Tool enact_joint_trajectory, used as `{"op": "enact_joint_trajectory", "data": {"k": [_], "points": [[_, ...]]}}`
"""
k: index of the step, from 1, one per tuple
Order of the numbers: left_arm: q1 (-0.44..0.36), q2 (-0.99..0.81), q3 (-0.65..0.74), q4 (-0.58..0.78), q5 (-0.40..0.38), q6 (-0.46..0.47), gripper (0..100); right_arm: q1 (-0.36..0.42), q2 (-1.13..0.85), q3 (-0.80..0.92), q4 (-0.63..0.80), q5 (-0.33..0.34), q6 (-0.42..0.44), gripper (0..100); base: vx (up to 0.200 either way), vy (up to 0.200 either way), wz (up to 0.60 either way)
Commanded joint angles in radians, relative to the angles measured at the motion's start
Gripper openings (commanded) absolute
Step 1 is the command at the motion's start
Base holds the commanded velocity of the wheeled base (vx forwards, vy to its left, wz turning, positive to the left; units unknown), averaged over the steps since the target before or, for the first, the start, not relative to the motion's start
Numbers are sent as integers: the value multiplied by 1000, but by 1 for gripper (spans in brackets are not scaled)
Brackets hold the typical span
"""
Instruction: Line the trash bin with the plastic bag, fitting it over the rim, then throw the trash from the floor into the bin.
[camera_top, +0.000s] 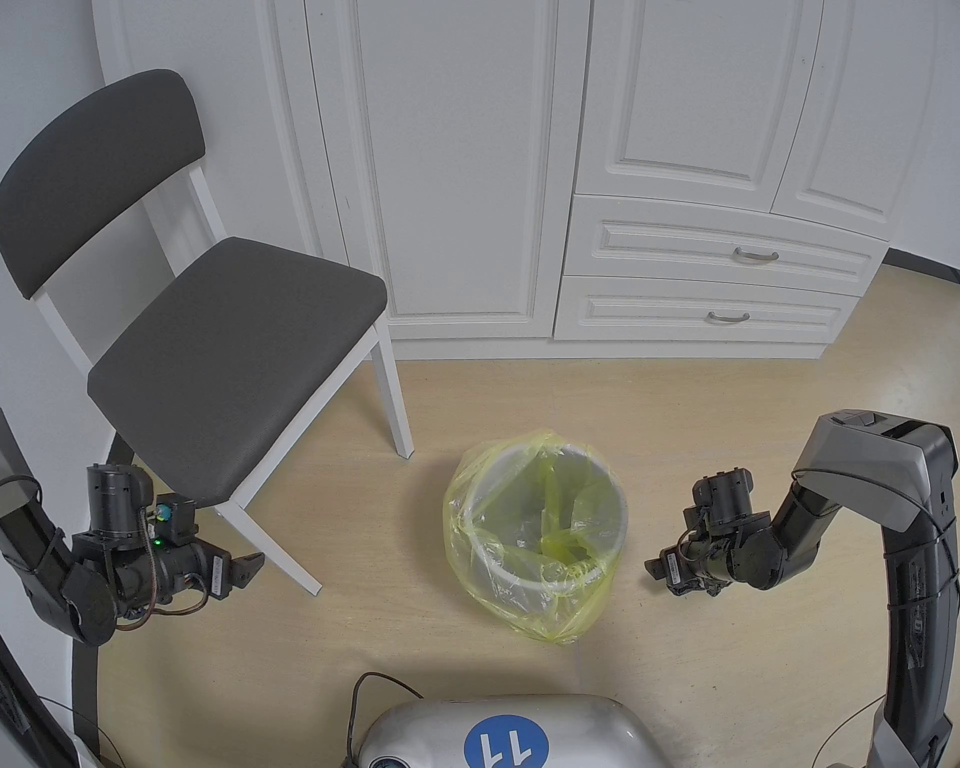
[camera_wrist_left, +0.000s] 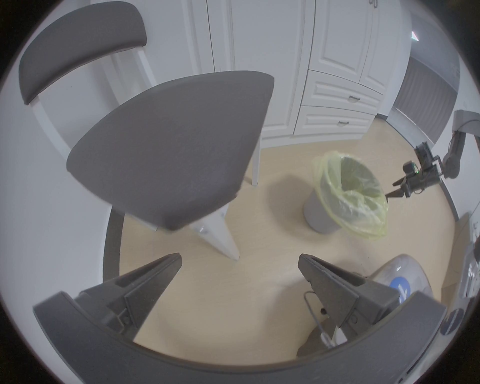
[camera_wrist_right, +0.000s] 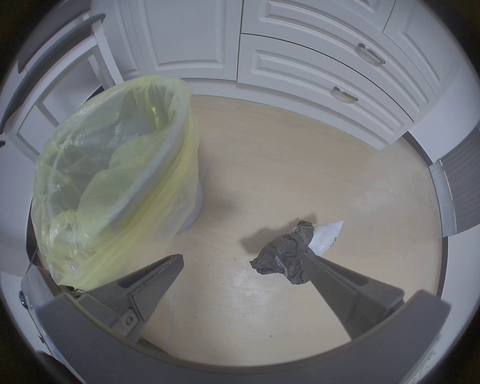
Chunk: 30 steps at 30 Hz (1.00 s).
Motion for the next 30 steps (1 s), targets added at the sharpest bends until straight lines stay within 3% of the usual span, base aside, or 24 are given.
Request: {"op": "enact_joint_trajectory", "data": {"k": [1, 5, 9, 17, 22, 27, 30], "points": [[149, 34, 57, -13, -39, 78, 0, -5, -15, -2, -1, 4, -1, 100, 0, 0, 0], [243, 129, 25, -43, -42, 147, 0, -7, -17, -2, -2, 4, -1, 100, 0, 0, 0], [280, 243, -27, -125, -56, 184, 0, -13, -15, -10, 4, 4, -1, 100, 0, 0, 0], [278, 448, -211, -245, -72, 170, 0, -25, -12, -17, 5, 4, -1, 100, 0, 0, 0], [263, 522, -311, -310, -102, 62, 0, -31, -11, -25, -1, 4, -1, 100, 0, 0, 0], [246, 548, -357, -345, -195, 28, 0, -34, -12, -27, -4, 6, 1, 100, 0, 0, 0], [224, 582, -392, -383, -200, 23, 0, -34, -12, -23, -4, 6, 6, 100, 0, 0, 0]]}}
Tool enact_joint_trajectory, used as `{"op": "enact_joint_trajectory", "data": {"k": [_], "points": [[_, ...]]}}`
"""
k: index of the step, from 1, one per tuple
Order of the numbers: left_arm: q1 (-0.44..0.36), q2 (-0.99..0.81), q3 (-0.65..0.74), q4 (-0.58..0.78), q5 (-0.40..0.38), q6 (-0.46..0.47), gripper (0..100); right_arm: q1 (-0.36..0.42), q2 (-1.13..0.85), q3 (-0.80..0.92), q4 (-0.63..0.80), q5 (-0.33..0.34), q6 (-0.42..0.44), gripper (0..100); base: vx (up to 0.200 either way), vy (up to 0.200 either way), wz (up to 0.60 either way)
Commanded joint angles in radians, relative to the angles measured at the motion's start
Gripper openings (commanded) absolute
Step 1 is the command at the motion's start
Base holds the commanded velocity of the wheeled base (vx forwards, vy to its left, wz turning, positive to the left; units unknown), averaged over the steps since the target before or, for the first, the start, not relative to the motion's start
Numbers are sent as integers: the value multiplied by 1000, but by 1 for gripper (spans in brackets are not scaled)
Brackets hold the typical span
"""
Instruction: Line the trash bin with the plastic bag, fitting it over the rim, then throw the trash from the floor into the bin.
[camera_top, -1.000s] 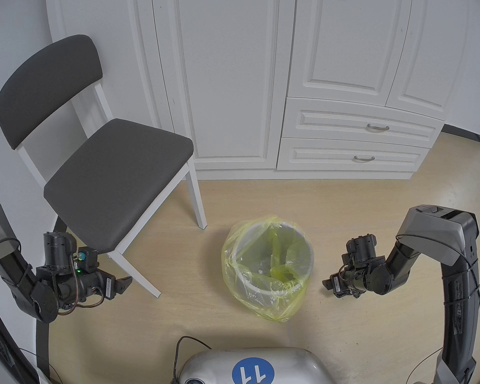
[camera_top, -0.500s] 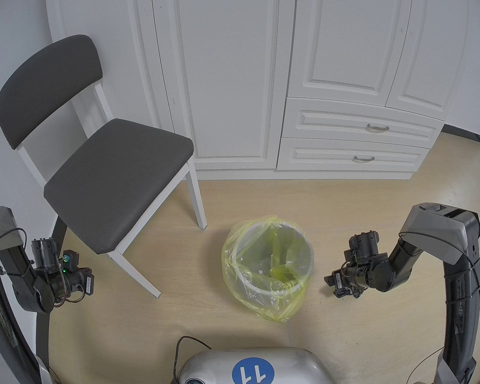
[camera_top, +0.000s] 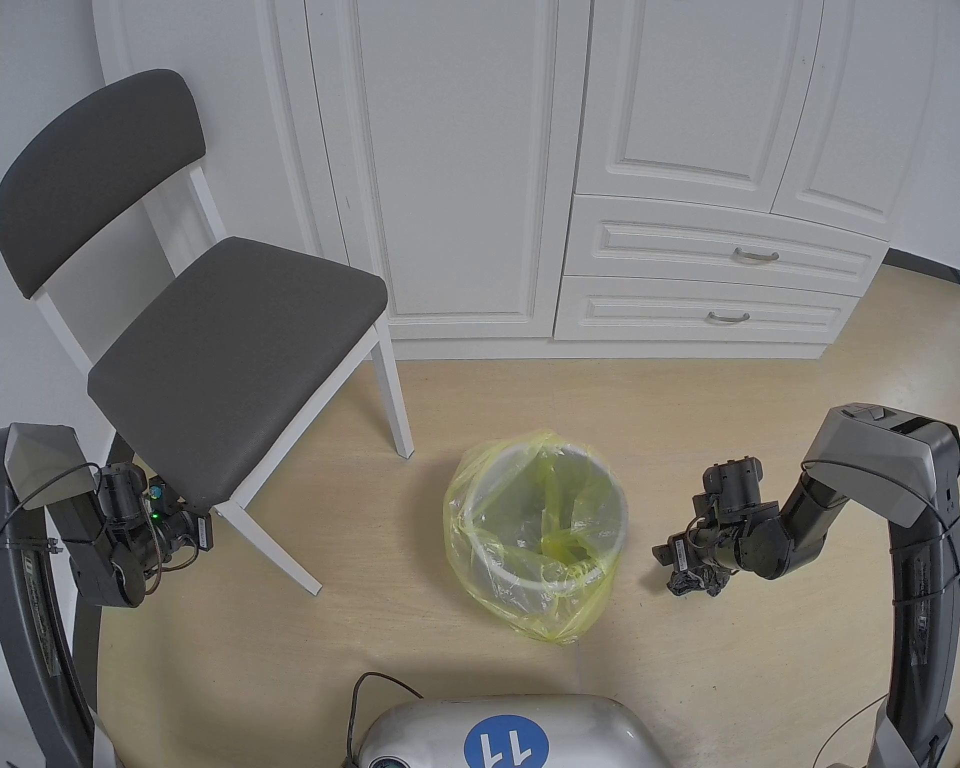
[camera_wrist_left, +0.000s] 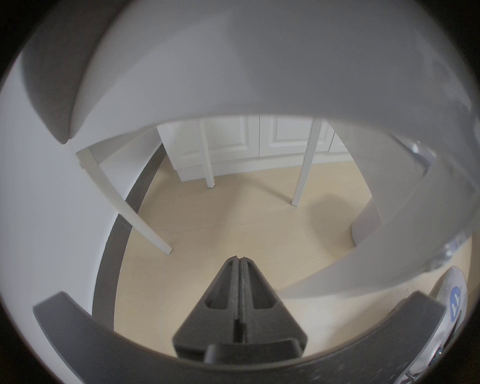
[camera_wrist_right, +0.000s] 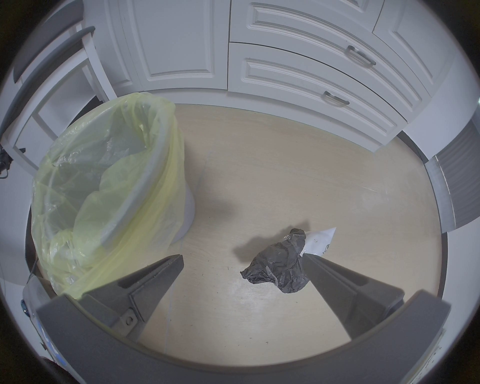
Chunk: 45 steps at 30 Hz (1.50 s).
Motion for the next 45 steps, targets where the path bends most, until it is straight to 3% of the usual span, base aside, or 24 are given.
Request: {"op": "enact_joint_trajectory", "data": {"k": [1, 7, 15, 36, 42, 45], "points": [[-35, 85, -64, -44, -5, -13, 0, -1, 0, 0, -2, 0, 6, 100, 0, 0, 0], [-67, 116, -118, -61, -2, -76, 0, -3, 0, -1, -3, 5, 8, 100, 0, 0, 0], [-120, 135, -56, -198, -14, -96, 0, -7, -3, 0, -3, 25, 8, 100, 0, 0, 0], [-413, 109, -61, -244, -3, -143, 0, -7, -14, 13, -22, 25, 5, 100, 0, 0, 0], [-397, 115, -49, -236, 0, -143, 0, -7, -12, 14, -20, 25, 5, 100, 0, 0, 0], [-343, 105, 26, -238, 3, -136, 0, -7, -15, 14, -20, 25, 5, 100, 0, 0, 0]]}}
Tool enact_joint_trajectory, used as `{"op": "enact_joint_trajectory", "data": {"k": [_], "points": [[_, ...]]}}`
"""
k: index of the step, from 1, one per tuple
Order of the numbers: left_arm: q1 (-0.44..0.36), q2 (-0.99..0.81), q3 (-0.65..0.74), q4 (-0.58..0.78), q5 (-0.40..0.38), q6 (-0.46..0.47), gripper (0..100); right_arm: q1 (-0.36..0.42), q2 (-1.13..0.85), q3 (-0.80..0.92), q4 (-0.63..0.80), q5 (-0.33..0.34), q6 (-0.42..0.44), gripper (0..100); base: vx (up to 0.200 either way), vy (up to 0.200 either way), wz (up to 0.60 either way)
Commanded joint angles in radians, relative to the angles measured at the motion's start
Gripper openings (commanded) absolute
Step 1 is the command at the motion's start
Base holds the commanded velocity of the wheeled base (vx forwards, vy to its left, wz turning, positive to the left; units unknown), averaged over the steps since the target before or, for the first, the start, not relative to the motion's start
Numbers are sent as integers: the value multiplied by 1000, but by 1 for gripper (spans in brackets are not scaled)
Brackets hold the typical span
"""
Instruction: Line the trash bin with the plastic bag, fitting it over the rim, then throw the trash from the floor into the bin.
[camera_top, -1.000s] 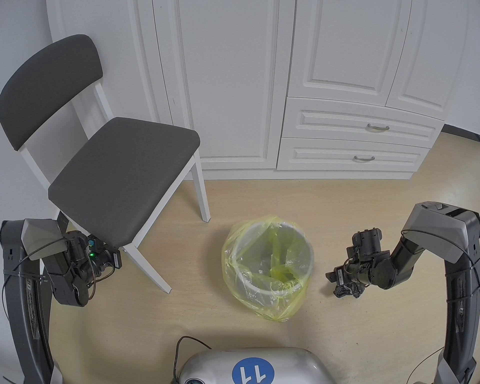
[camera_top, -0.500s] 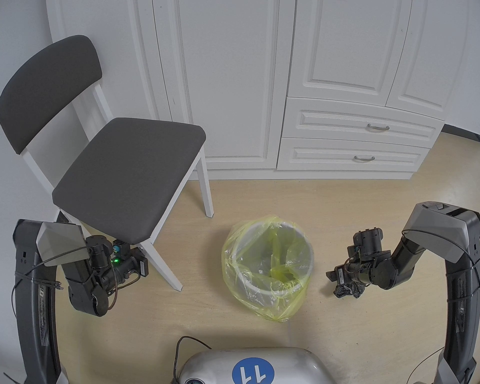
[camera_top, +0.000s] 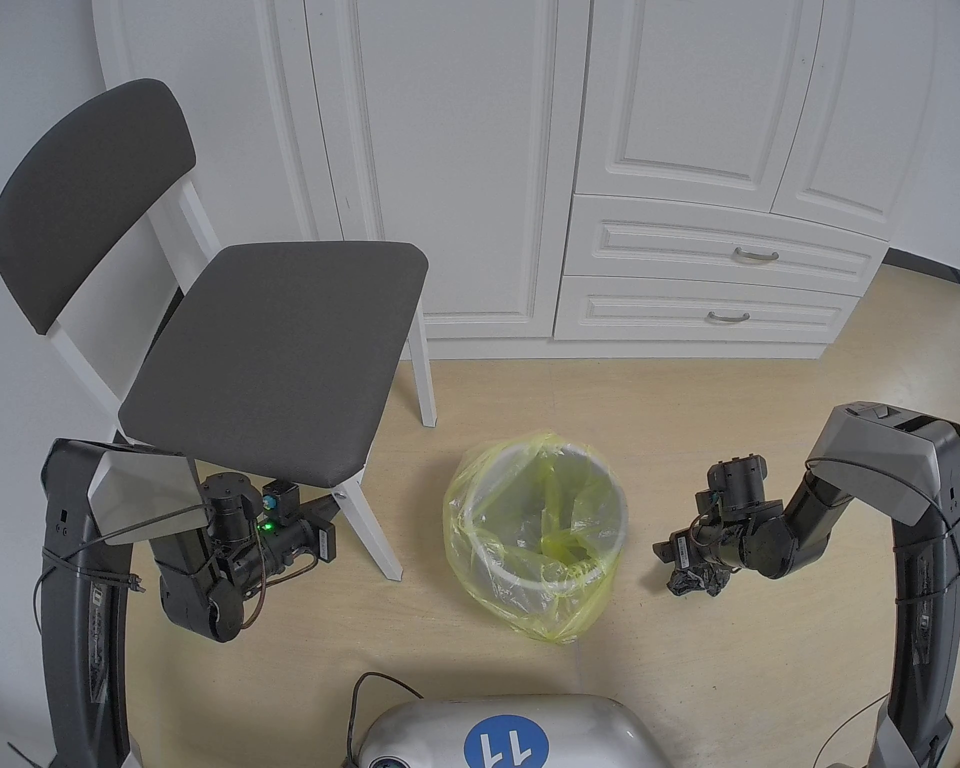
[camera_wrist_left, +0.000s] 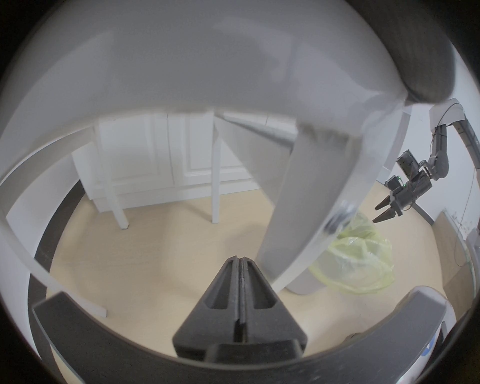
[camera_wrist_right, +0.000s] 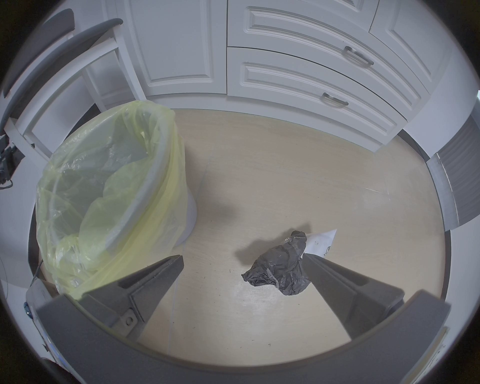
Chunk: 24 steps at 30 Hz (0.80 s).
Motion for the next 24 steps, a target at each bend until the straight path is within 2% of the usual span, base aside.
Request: {"op": "enact_joint_trajectory", "data": {"k": [1, 6, 7, 9, 12, 13, 14, 15, 16, 18, 19, 22, 23, 24], "points": [[53, -11, 85, -1, 5, 8, 0, -1, -3, 0, 0, 0, -1, 100, 0, 0, 0], [88, -57, 203, -6, 30, 31, 0, -1, -17, 7, 1, 0, -1, 100, 0, 0, 0], [103, -91, 272, -7, 65, 55, 0, -1, -33, 14, 0, 0, -1, 100, 0, 0, 0], [112, -126, 339, -7, 76, 81, 0, -5, -45, 20, 1, 0, -1, 100, 0, 0, 0], [117, -177, 419, -9, 62, 101, 0, -5, -60, 28, 1, 0, -2, 100, 0, 0, 0], [105, -233, 500, -9, 39, 109, 0, -3, -73, 39, 1, 1, -4, 100, 0, 0, 0], [105, -233, 500, -9, 39, 109, 0, -3, -73, 39, 1, 1, -4, 100, 0, 0, 0], [71, -278, 565, -9, 5, 109, 0, 0, -74, 43, 0, 1, -5, 100, 0, 0, 0], [71, -278, 565, -9, 5, 109, 0, 0, -74, 43, 0, 1, -5, 100, 0, 0, 0], [-27, -336, 642, -7, -4, 106, 0, -5, -66, 36, -2, 3, -1, 100, 0, 0, 0], [-32, -338, 643, -7, -4, 106, 0, -5, -65, 36, -2, 3, -1, 100, 0, 0, 0], [-159, -353, 658, -7, -1, 101, 0, 15, -49, 30, -2, 18, 7, 100, 0, 0, 0], [-170, -353, 657, -7, 1, 101, 0, 20, -46, 28, -2, 18, 12, 100, 0, 0, 0], [-223, -345, 640, -9, 10, 100, 0, 48, -34, 14, -5, 26, 52, 100, 0, 0, 0]]}}
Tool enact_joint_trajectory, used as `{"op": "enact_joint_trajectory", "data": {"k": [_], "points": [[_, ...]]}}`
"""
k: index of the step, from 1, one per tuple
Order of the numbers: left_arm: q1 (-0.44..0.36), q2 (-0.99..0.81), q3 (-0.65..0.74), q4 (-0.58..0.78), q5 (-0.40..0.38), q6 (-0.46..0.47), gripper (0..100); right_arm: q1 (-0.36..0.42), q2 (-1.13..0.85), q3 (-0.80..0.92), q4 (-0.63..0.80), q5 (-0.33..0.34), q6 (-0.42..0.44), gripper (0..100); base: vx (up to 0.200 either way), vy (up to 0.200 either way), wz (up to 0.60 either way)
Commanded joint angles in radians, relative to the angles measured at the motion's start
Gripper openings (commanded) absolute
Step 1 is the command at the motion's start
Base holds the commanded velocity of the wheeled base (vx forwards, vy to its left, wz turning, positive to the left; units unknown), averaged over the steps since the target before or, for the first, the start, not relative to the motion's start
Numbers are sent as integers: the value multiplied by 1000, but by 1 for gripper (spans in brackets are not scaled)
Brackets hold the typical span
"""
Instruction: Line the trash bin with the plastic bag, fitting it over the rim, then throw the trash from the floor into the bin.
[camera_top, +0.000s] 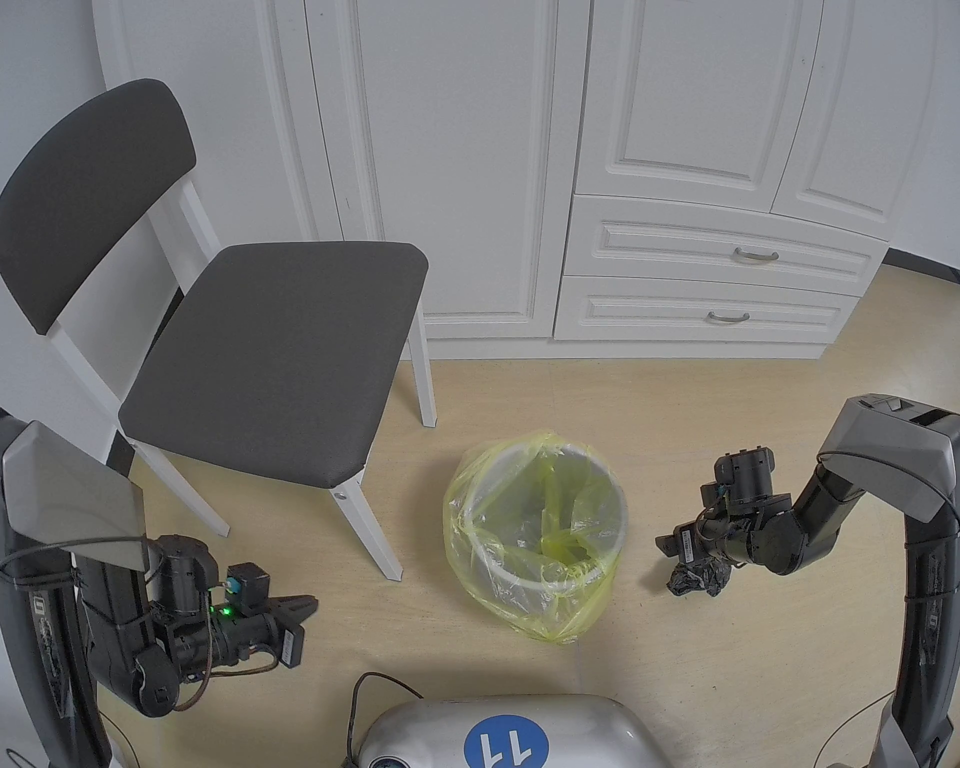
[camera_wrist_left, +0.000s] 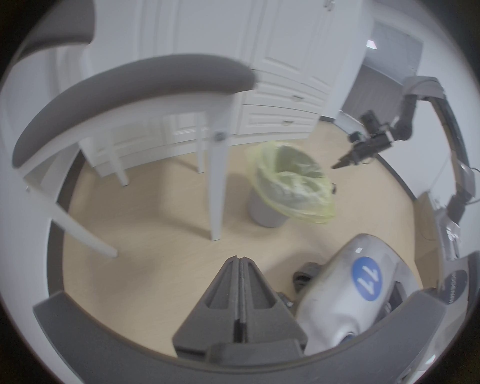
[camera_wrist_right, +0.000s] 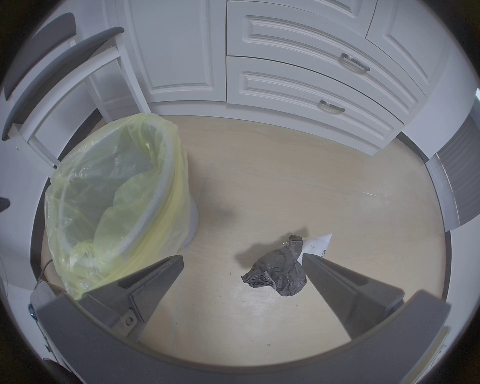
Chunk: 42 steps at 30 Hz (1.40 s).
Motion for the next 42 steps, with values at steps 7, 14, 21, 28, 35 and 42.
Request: {"op": "enact_joint_trajectory", "data": {"k": [7, 14, 21, 28, 35, 42], "points": [[-301, -43, -98, 1, 57, -32, 0, 106, 33, -116, 29, 20, 279, 100, 0, 0, 0], [-352, 61, -316, 31, 60, -83, 0, 125, -16, -90, 39, 19, 280, 100, 0, 0, 0], [-376, 69, -705, 449, 57, -184, 100, 122, -9, -99, 39, 11, 279, 100, 0, 0, 0], [-415, 161, -1064, 774, 91, -188, 100, 89, -16, -115, 42, 14, 277, 100, 0, 0, 0], [-455, 337, -1529, 1194, 271, -244, 100, 23, -12, -126, 45, 22, 228, 100, 0, 0, 0], [-479, 432, -1767, 1412, 271, -290, 100, -42, -6, -176, 114, 55, 221, 100, 0, 0, 0]]}}
